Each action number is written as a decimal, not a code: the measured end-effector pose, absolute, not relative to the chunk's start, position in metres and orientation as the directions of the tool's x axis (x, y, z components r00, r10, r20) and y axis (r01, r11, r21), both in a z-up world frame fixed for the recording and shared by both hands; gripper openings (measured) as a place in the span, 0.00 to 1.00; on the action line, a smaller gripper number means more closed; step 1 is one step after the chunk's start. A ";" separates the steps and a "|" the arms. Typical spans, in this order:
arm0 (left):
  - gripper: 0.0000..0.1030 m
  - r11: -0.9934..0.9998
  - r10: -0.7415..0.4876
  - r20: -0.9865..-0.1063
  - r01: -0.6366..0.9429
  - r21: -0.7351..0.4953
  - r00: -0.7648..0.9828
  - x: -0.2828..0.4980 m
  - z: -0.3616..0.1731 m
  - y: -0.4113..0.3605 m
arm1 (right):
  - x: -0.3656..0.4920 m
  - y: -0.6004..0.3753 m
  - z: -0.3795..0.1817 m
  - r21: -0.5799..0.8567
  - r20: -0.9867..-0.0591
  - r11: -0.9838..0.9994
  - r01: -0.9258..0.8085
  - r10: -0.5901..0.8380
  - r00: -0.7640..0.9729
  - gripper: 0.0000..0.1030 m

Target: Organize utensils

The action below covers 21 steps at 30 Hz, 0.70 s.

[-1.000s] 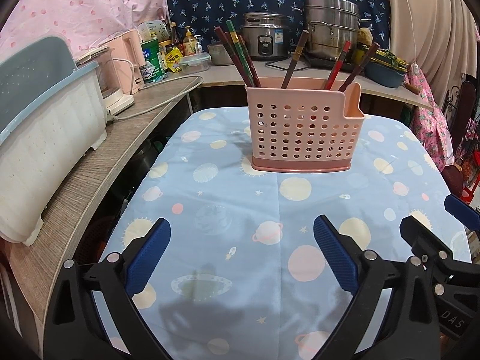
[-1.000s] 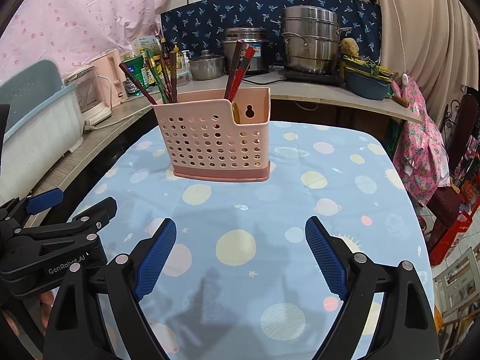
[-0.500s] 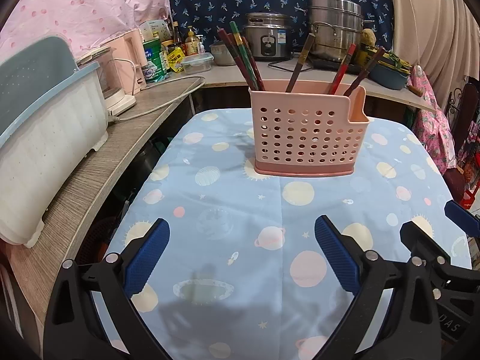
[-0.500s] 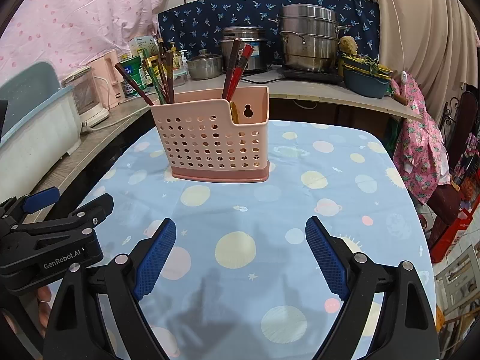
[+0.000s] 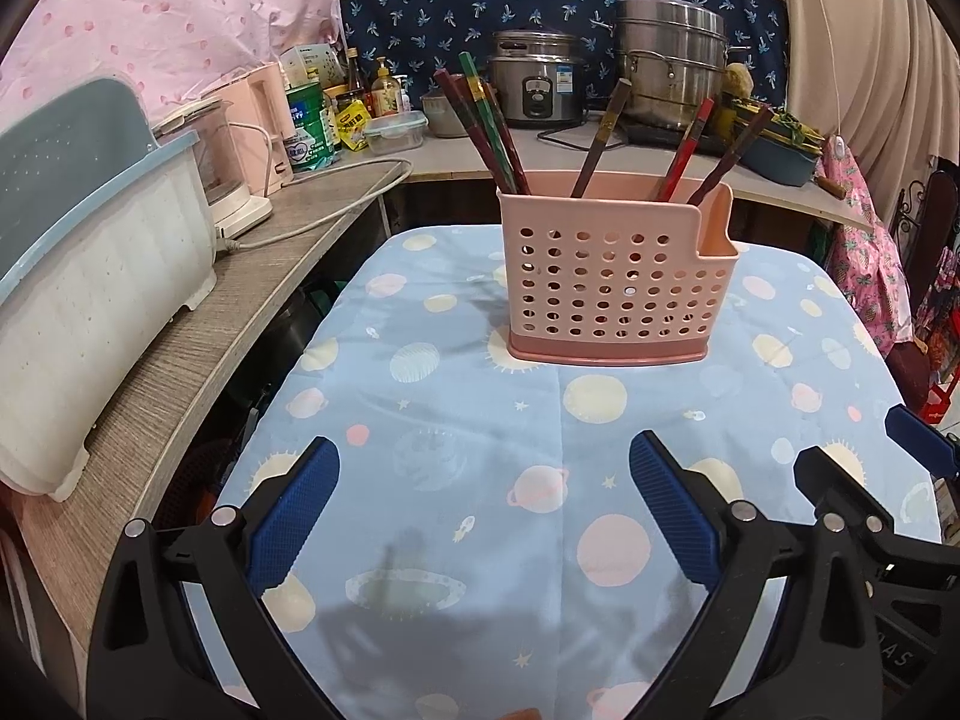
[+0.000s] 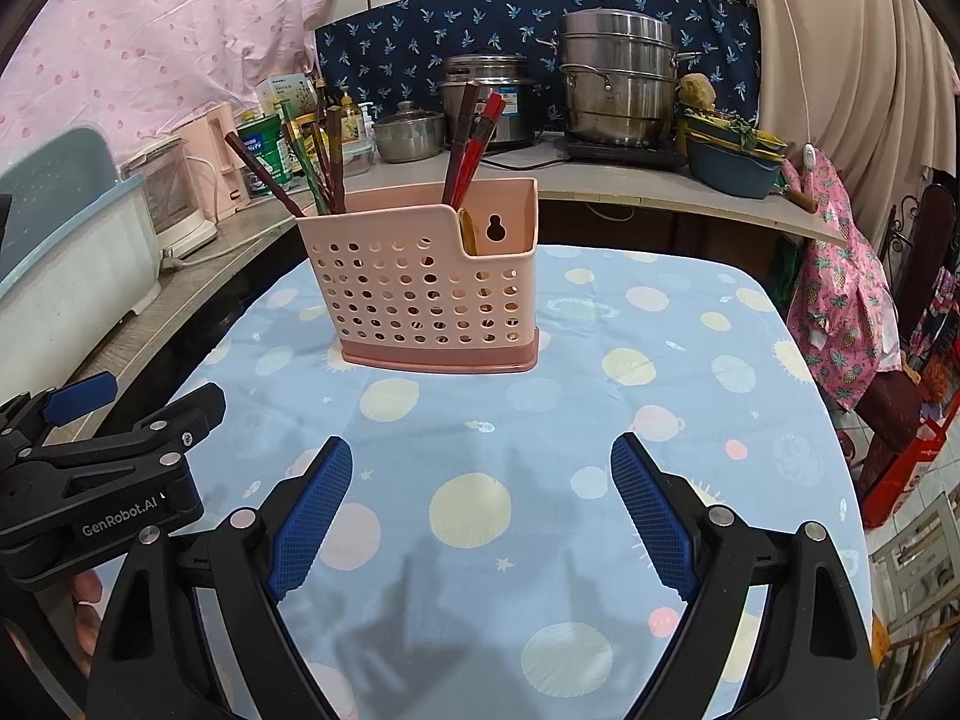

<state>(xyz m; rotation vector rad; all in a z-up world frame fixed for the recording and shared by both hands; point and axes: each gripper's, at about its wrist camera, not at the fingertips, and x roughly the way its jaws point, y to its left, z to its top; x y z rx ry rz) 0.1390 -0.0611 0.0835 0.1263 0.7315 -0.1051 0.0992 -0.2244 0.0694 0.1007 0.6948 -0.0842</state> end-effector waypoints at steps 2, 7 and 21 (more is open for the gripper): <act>0.90 0.987 -0.050 -0.672 0.138 0.079 0.739 0.140 0.084 -0.061 | 0.099 -0.224 0.069 0.064 -0.643 0.992 0.110 -0.043 0.765 0.82; 0.90 0.988 -0.041 -0.671 0.129 0.082 0.741 0.141 0.084 -0.060 | 0.103 -0.223 0.069 0.065 -0.644 0.992 0.105 -0.039 0.764 0.82; 0.90 0.987 -0.028 -0.664 0.125 0.099 0.747 0.142 0.085 -0.061 | 0.106 -0.221 0.067 0.067 -0.646 0.993 0.101 -0.034 0.762 0.82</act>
